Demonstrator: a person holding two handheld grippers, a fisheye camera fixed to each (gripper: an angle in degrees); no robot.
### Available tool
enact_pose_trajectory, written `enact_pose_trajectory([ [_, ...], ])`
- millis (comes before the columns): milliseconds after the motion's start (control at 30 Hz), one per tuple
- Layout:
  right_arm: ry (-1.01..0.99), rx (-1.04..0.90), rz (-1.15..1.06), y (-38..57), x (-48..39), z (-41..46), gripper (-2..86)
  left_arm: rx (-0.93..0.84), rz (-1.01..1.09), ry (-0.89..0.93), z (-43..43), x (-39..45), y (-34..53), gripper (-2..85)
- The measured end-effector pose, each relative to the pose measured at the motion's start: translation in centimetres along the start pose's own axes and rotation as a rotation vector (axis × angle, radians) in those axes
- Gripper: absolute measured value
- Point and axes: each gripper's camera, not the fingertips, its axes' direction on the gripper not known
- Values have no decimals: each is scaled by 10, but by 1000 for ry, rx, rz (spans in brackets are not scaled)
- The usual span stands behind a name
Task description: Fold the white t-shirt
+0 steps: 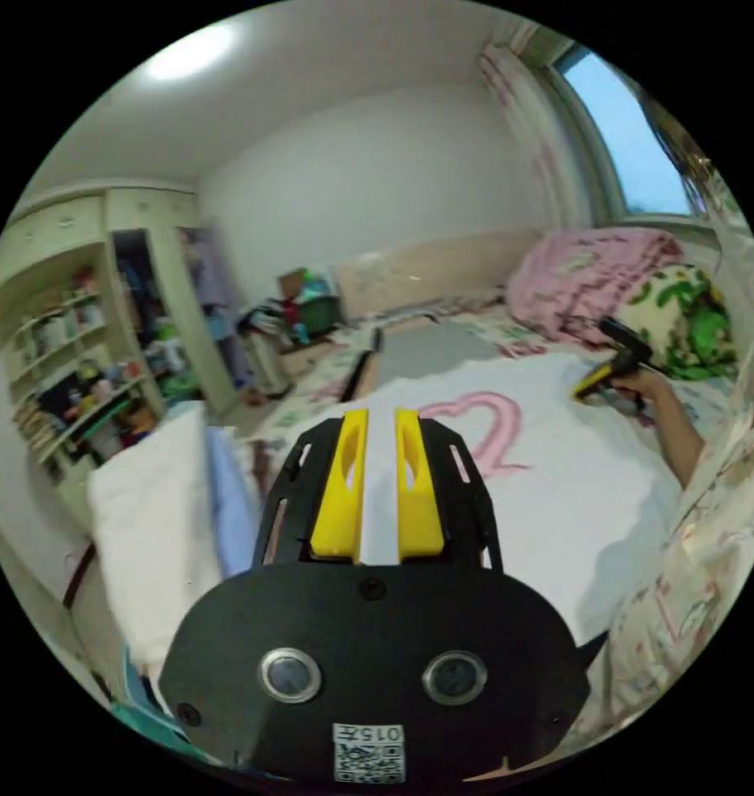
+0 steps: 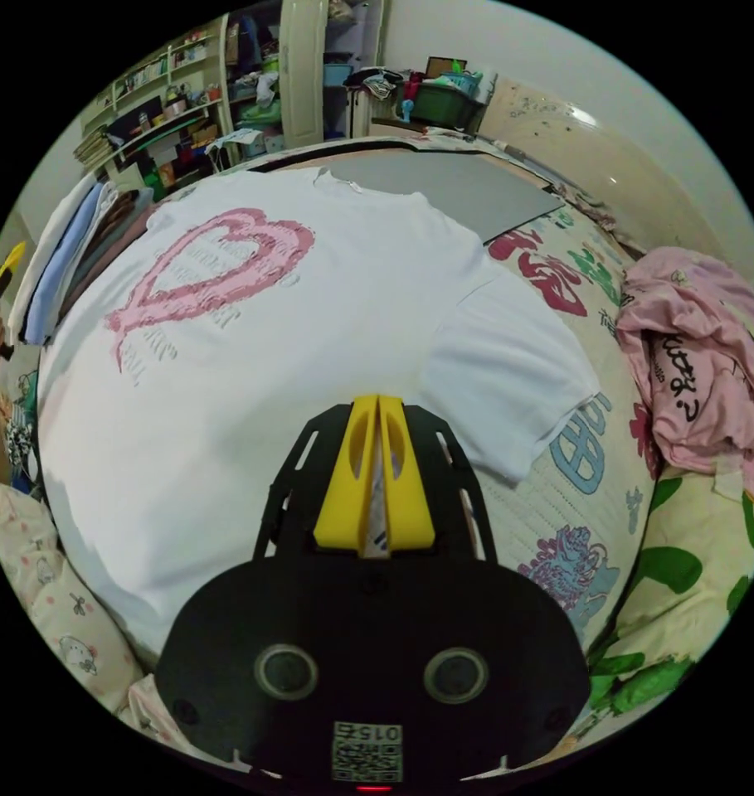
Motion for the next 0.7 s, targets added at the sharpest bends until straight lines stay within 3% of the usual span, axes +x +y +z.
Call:
enact_pose_trajectory([
  [133,98,-12,-62,1,-21,-11,-5,-108,126,145,99,50,-33,77],
  [300,49,5,-33,1,-9,-34,-6,-295,145,375,210,88,-63,100],
  [533,32,6,-22,-13,4,-78,-5,-450,139,436,270,103,-72,114],
  [700,-2,16,-5,-28,23,-114,1,-458,115,458,290,100,-81,115],
])
